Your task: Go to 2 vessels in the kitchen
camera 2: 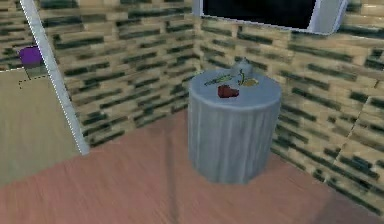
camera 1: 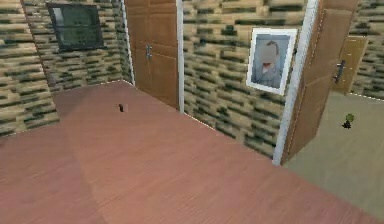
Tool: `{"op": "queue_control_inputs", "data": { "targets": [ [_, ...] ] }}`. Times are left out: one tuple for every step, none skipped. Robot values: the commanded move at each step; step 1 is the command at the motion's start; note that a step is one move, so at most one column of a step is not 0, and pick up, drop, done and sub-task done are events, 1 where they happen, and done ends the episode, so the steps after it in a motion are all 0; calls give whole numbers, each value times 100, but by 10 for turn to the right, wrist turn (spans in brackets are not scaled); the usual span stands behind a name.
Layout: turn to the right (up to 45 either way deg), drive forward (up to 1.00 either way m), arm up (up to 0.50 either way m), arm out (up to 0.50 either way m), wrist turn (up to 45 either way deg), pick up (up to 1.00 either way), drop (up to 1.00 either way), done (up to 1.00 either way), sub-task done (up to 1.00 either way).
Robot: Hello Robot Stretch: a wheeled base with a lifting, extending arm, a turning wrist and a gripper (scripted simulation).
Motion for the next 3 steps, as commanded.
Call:
{"op": "queue_control_inputs", "data": {
  "targets": [
    [-450,0,0,0,0,0,0,0,0],
    [-450,0,0,0,0,0,0,0,0],
    [-210,0,0,0,0,0,0,0,0]
  ]
}}
